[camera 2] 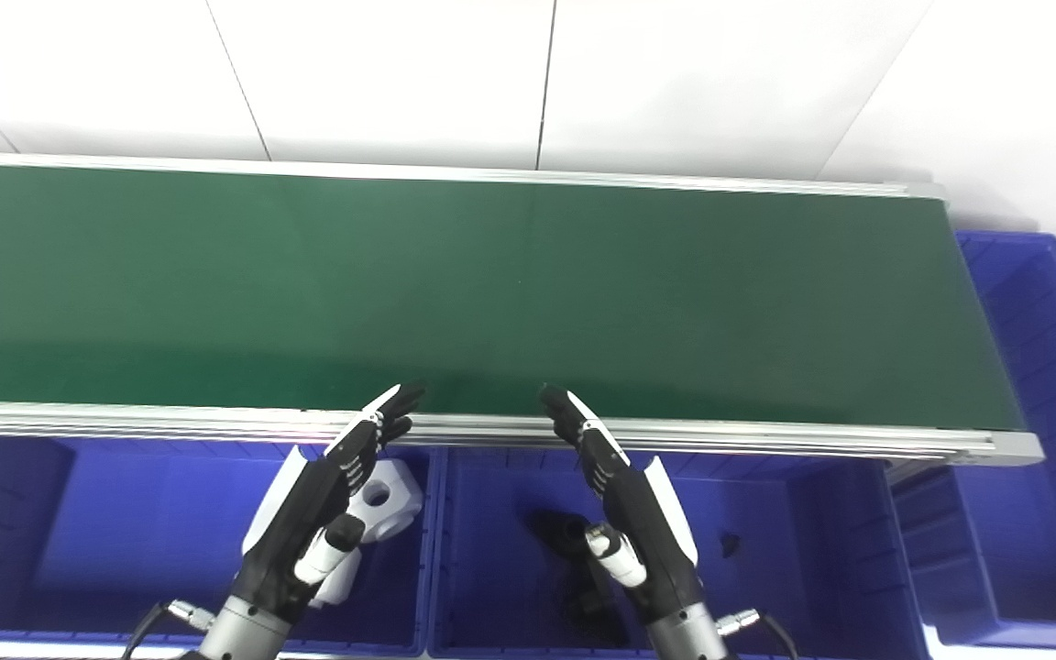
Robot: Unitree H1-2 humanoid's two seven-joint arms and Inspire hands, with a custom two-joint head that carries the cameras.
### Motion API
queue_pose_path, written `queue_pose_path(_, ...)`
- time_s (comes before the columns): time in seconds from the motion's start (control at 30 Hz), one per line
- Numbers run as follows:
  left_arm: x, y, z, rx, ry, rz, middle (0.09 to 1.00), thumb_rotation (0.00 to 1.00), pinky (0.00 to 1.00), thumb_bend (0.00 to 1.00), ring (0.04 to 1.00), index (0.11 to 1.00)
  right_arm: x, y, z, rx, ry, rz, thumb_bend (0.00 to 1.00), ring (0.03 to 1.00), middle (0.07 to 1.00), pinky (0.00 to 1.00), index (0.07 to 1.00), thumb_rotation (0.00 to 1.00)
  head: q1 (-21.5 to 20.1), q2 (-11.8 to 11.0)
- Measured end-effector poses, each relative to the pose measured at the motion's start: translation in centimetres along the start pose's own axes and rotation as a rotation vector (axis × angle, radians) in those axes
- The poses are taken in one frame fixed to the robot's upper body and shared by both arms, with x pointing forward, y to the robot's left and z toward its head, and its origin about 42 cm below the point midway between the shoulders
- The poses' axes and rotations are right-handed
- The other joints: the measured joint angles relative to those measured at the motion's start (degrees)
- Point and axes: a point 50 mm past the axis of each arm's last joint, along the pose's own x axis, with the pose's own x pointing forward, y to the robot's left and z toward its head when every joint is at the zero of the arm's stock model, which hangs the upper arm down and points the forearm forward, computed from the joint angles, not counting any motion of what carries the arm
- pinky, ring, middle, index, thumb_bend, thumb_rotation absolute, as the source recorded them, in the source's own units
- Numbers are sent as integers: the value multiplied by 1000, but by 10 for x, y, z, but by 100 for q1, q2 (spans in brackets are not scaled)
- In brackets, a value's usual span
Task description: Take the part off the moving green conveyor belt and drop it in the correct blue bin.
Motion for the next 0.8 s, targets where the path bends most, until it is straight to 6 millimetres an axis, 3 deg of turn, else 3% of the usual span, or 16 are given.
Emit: queue_pose_path(0.8,0,0,0,0,1,0,947,1000,926,848,955,898,0,-1,0,0,1,-2,1000,941,929,934,918,1000,18,-26)
